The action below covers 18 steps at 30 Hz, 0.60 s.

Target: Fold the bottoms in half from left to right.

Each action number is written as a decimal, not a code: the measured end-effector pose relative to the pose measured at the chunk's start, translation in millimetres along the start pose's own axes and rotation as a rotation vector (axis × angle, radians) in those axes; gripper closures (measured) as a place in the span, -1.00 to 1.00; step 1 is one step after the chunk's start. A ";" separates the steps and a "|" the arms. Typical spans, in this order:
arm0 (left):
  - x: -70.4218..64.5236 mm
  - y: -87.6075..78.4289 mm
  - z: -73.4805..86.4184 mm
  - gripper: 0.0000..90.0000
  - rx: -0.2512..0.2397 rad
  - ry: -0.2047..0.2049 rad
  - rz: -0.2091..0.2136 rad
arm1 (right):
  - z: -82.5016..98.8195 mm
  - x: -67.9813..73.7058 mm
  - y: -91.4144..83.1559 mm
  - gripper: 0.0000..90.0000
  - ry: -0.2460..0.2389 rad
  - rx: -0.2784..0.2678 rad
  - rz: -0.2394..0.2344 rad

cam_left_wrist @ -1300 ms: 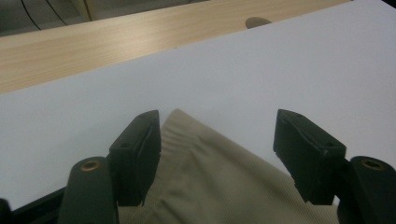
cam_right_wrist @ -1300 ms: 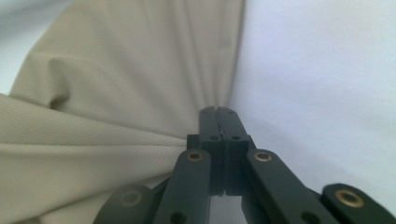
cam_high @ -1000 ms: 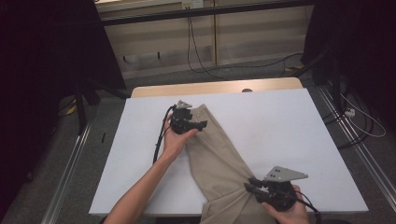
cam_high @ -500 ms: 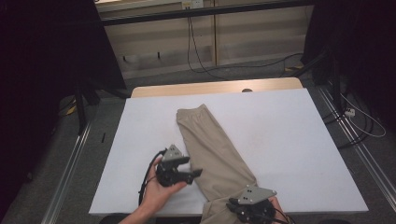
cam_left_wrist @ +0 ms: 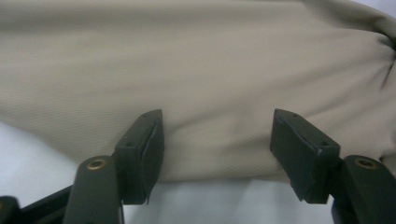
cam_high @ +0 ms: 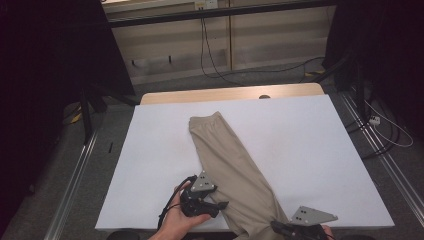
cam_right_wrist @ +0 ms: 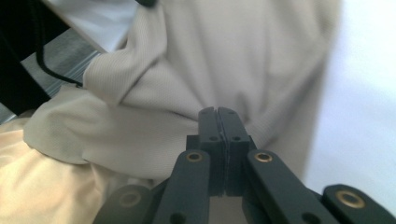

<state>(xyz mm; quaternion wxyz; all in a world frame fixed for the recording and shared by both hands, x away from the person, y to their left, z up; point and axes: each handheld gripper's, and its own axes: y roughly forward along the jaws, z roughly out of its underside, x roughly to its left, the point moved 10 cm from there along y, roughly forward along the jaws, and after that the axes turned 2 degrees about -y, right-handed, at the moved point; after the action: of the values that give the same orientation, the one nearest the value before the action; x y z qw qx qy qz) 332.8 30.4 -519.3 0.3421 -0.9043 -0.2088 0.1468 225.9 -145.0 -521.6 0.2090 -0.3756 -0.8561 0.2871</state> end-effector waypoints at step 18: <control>-55.1 -6.5 1.9 0.12 -0.032 0.092 0.115 | -31.5 -38.6 8.8 0.46 0.027 -0.045 0.120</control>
<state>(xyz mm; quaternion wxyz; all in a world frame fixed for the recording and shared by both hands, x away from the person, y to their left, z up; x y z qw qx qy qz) 282.4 9.5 -509.5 0.3278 -0.9260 -0.1430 0.1213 273.0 -159.1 -509.2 0.1946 -0.4348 -0.8353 0.2746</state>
